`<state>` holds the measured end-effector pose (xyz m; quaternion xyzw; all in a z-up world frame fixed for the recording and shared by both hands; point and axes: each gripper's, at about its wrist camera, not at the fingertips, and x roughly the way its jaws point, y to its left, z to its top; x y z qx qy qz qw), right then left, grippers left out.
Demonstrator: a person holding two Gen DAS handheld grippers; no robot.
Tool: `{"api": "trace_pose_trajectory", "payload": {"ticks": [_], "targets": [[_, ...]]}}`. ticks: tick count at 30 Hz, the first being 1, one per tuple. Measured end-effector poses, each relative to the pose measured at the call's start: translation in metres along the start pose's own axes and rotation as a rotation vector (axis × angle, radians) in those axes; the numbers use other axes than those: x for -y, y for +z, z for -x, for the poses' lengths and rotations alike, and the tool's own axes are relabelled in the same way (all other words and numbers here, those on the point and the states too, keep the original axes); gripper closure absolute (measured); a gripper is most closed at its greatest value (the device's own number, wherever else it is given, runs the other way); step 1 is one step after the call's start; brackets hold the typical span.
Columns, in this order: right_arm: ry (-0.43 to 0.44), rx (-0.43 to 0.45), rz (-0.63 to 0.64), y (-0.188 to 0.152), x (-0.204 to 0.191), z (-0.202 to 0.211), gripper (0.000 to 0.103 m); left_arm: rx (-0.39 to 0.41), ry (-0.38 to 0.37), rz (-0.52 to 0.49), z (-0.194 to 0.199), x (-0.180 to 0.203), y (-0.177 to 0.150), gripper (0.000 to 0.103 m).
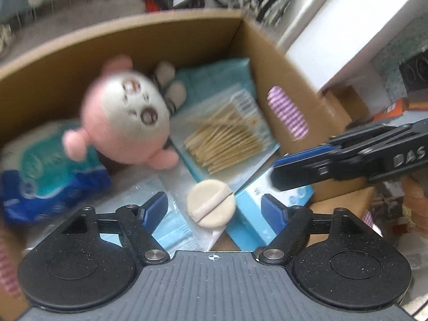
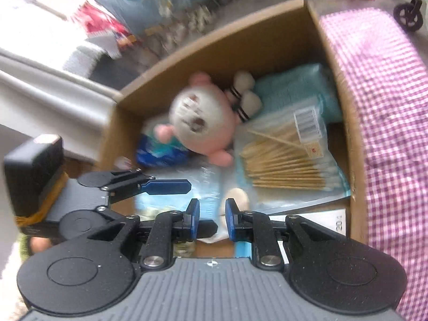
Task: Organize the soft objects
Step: 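Withdraw the right gripper to the white foam ring on the table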
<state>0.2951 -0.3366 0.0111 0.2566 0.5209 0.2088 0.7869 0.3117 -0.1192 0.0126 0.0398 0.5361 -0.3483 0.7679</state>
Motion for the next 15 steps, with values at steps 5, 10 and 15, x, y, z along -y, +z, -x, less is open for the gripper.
{"api": "trace_pose_trajectory", "payload": {"ticks": [5,10,15], "targets": [[0.099,0.163,0.029,-0.045,-0.018,0.071,0.079,0.153,-0.021,-0.010,0.058,0.015,-0.020,0.018],[0.141,0.292,0.044,-0.115,-0.020,0.127,0.056,0.266,-0.043,-0.051,0.093,0.041,-0.056,0.010],[0.078,0.365,-0.003,-0.188,0.001,0.145,0.054,0.287,-0.085,-0.098,0.080,0.070,-0.099,0.008]]}}
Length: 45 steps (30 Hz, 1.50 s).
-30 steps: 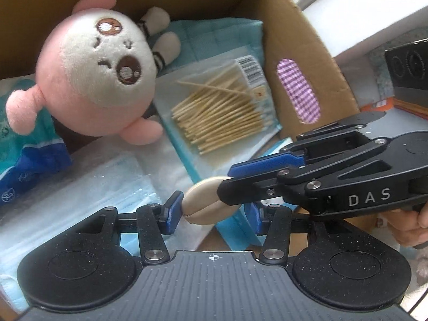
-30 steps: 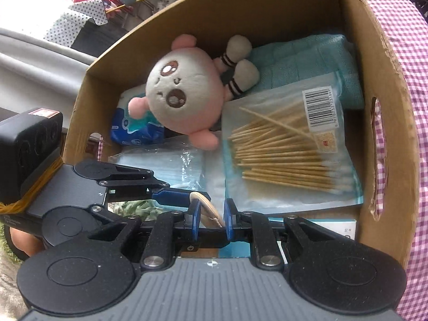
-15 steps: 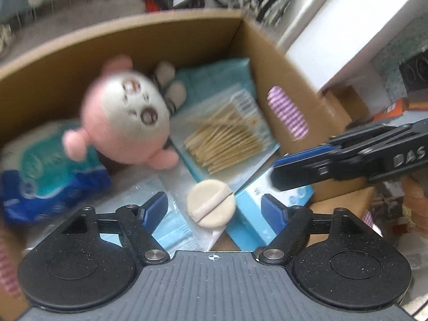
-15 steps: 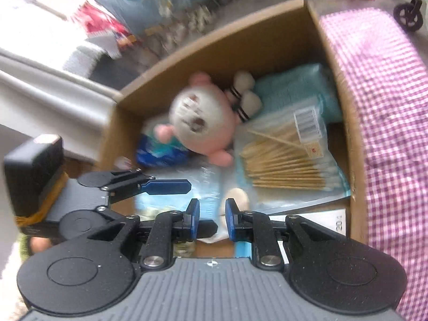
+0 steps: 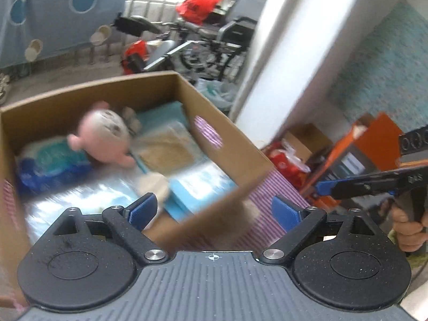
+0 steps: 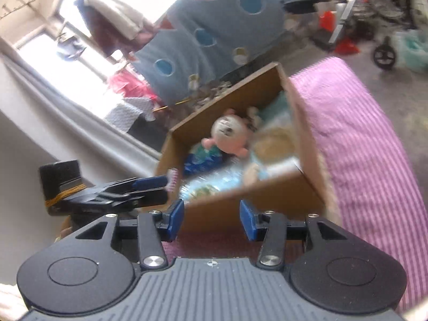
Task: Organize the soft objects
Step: 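Withdraw the right gripper to the white foam ring on the table, then close the right gripper on the white foam ring, then carry the foam ring into the box and open the right gripper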
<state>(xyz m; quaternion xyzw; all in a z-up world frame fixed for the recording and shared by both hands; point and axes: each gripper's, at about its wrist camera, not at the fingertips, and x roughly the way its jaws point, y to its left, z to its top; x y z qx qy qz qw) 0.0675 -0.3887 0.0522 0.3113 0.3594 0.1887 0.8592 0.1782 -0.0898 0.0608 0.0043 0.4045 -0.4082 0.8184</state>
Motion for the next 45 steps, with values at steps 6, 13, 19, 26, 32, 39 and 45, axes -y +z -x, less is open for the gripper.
{"api": "trace_pose_trajectory", "payload": {"ticks": [6,13,19,26,32,39,45], "targets": [[-0.120,0.005,-0.085,-0.066,0.042,-0.001,0.054,-0.053,-0.033,-0.150,-0.048,0.062,-0.062,0.008],[-0.374,0.002,-0.012,-0.093,0.066,-0.017,0.060,-0.138,0.024,-0.400,-0.125,0.116,-0.104,0.020],[-0.402,-0.041,0.042,-0.096,0.075,-0.035,0.065,-0.183,0.013,-0.437,-0.155,0.126,-0.112,0.030],[-0.446,-0.070,0.137,-0.097,0.076,-0.055,0.080,-0.152,0.015,-0.456,-0.157,0.130,-0.110,0.047],[-0.451,-0.077,0.212,-0.097,0.061,-0.062,0.088,-0.120,0.018,-0.432,-0.145,0.129,-0.109,0.054],[-0.392,0.034,0.367,-0.070,-0.018,-0.039,0.088,0.083,0.098,-0.434,-0.055,0.124,-0.073,0.055],[-0.275,0.128,0.598,-0.015,-0.099,-0.057,0.088,0.198,0.187,-0.369,0.009,0.082,-0.017,0.055]]}}
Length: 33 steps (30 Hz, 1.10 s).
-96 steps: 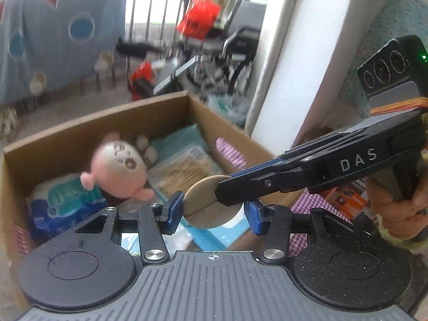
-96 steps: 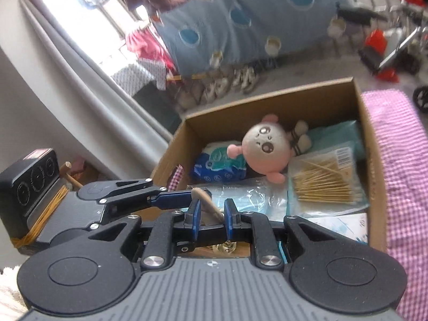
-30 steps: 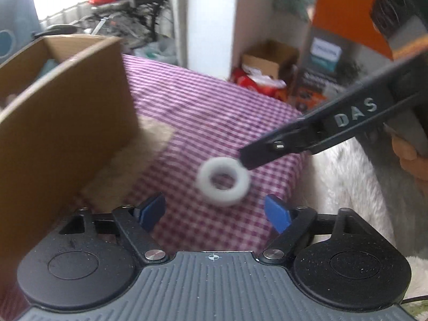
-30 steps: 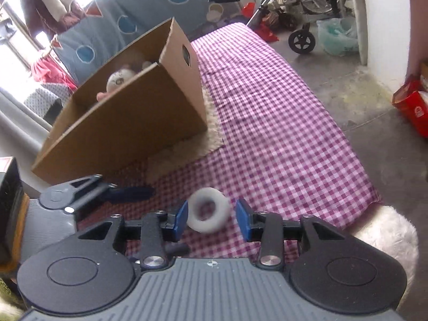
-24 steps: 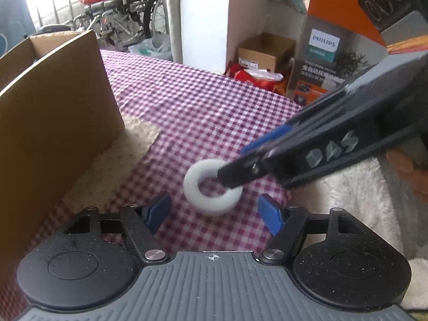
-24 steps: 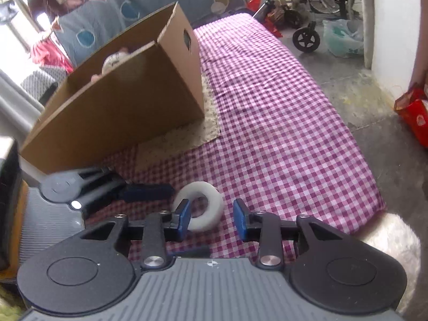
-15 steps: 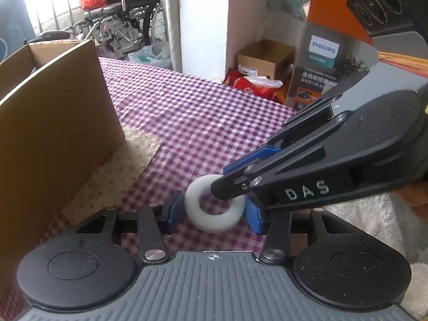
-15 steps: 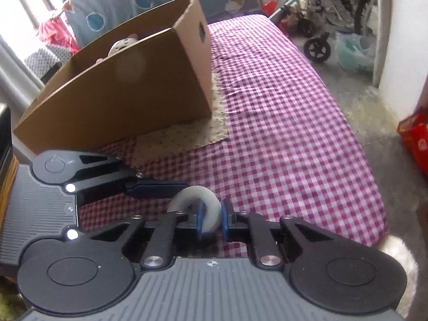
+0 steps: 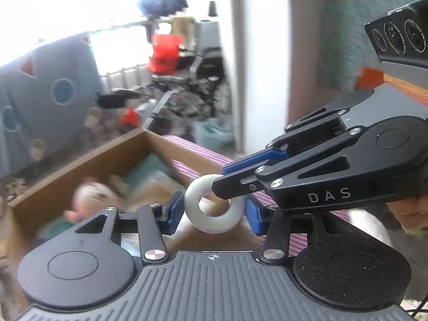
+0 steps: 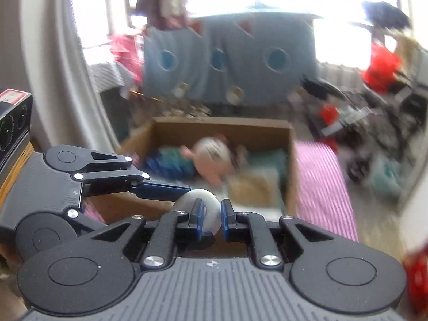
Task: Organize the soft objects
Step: 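Carry the foam ring into the box and open the right gripper, then withdraw the right gripper up out of the box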
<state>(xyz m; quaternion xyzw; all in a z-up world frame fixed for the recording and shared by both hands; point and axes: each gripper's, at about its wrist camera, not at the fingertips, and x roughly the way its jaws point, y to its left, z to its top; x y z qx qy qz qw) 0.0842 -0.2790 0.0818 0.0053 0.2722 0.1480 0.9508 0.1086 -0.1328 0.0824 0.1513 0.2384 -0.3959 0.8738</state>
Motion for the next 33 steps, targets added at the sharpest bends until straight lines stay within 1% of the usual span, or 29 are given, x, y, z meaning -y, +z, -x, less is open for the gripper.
{"api": "trace_pose_trajectory", "payload": {"ticks": [2,4,5,6,8,11,13,15,19,21,24,28,30,33], "targets": [[0.045,-0.010,0.028,0.023,-0.005,-0.020,0.088,-0.027,0.021,0.022,-0.001,-0.025,0.009,0.055],[0.096,-0.059,0.029,0.046,-0.004,-0.050,0.088,-0.085,0.015,0.063,-0.013,-0.052,0.013,0.055],[0.120,-0.093,0.019,0.054,-0.002,-0.066,0.088,-0.120,0.002,0.090,-0.021,-0.065,0.013,0.055],[0.148,-0.145,0.001,0.062,0.001,-0.086,0.088,-0.166,-0.019,0.125,-0.031,-0.077,0.014,0.055],[0.189,-0.238,-0.047,0.068,0.009,-0.117,0.088,-0.265,-0.071,0.208,-0.054,-0.102,0.008,0.055],[0.235,-0.392,-0.133,0.061,0.025,-0.161,0.088,-0.397,-0.157,0.319,-0.086,-0.128,-0.007,0.055],[0.256,-0.489,-0.185,0.053,0.036,-0.185,0.088,-0.468,-0.203,0.368,-0.103,-0.136,-0.016,0.055],[0.267,-0.556,-0.214,0.047,0.043,-0.202,0.088,-0.521,-0.233,0.396,-0.115,-0.140,-0.023,0.055],[0.274,-0.640,-0.230,0.035,0.049,-0.220,0.088,-0.604,-0.276,0.442,-0.135,-0.143,-0.036,0.055],[0.279,-0.674,-0.234,0.033,0.051,-0.230,0.088,-0.628,-0.281,0.451,-0.143,-0.149,-0.042,0.055],[0.279,-0.700,-0.225,0.029,0.051,-0.240,0.088,-0.652,-0.266,0.443,-0.155,-0.151,-0.046,0.054],[0.284,-0.750,-0.248,0.024,0.052,-0.255,0.087,-0.697,-0.246,0.453,-0.160,-0.154,-0.048,0.050],[0.268,-0.746,-0.249,0.024,0.053,-0.255,0.087,-0.679,-0.254,0.467,-0.162,-0.158,-0.048,0.040],[0.259,-0.715,-0.268,0.026,0.056,-0.248,0.087,-0.622,-0.238,0.446,-0.148,-0.159,-0.040,0.033]]}}
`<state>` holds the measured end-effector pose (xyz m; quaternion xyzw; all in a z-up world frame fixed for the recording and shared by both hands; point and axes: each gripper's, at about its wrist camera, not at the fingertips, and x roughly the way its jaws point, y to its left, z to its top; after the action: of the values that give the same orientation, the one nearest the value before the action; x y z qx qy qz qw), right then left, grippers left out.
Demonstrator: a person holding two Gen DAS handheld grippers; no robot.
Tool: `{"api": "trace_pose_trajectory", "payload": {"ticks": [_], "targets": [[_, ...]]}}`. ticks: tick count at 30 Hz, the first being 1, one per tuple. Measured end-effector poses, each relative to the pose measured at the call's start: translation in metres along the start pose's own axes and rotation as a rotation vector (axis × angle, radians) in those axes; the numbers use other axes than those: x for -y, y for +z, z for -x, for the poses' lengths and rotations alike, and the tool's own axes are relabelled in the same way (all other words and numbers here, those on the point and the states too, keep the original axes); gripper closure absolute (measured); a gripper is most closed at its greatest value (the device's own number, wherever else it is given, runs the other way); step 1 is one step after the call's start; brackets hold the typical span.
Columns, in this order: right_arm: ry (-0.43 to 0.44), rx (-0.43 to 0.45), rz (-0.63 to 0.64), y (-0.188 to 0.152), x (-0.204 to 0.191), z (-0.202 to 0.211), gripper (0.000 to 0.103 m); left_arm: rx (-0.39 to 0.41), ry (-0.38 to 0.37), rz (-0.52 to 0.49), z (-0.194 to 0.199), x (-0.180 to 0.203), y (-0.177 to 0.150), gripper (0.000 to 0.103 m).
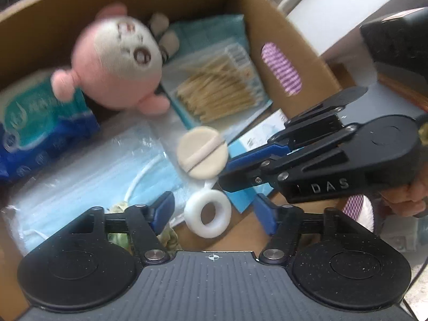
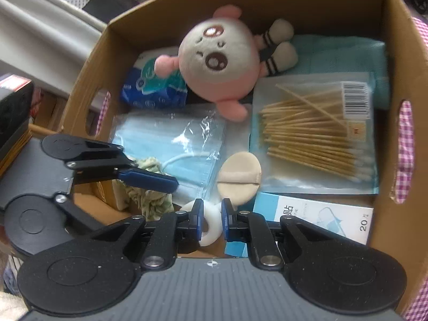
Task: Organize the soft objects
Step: 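Withdraw the right gripper up out of the box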
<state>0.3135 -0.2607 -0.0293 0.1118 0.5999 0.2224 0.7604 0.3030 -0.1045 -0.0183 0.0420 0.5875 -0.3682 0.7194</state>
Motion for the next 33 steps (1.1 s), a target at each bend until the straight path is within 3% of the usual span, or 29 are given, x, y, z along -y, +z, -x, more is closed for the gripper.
{"api": "trace_pose_trajectory", "payload": {"ticks": [4,7,10,11,13,14,15,17,19,22,25,28,30,33], "targets": [[0.016,0.110,-0.010,-0.010,-0.005,0.030,0.087,0.138,0.053,-0.054,0.037,0.012,-0.010,0.028],[0.026,0.231,-0.005,-0.026,-0.014,0.063,0.086,0.250,0.077,-0.068,0.070,0.022,-0.024,0.019],[0.013,0.378,0.015,-0.052,-0.029,0.104,0.084,0.345,0.081,-0.055,0.104,0.031,-0.041,0.003],[0.008,0.430,0.023,-0.063,-0.035,0.116,0.078,0.380,0.085,-0.050,0.115,0.034,-0.050,0.001],[-0.015,0.542,0.036,-0.088,-0.048,0.140,0.048,0.465,0.103,-0.031,0.135,0.040,-0.070,0.000],[-0.024,0.607,0.042,-0.103,-0.055,0.150,0.026,0.494,0.123,-0.015,0.143,0.043,-0.078,0.000],[-0.029,0.661,0.048,-0.115,-0.059,0.157,0.016,0.513,0.152,0.001,0.147,0.045,-0.084,0.000],[-0.044,0.749,0.054,-0.139,-0.068,0.168,0.003,0.543,0.218,0.040,0.150,0.051,-0.095,0.000],[-0.078,0.802,0.045,-0.156,-0.075,0.171,0.000,0.573,0.277,0.083,0.153,0.056,-0.109,0.000],[-0.165,0.818,0.029,-0.170,-0.084,0.165,0.000,0.585,0.383,0.134,0.148,0.064,-0.125,0.000],[-0.317,0.794,0.032,-0.177,-0.096,0.152,0.000,0.582,0.525,0.185,0.133,0.071,-0.131,0.000],[-0.451,0.769,0.066,-0.179,-0.110,0.136,0.000,0.584,0.565,0.224,0.120,0.073,-0.134,0.000],[-0.486,0.764,0.077,-0.177,-0.117,0.131,0.000,0.577,0.551,0.228,0.116,0.071,-0.136,0.000],[-0.525,0.739,0.089,-0.170,-0.126,0.121,0.000,0.571,0.606,0.196,0.110,0.074,-0.135,0.000]]}}
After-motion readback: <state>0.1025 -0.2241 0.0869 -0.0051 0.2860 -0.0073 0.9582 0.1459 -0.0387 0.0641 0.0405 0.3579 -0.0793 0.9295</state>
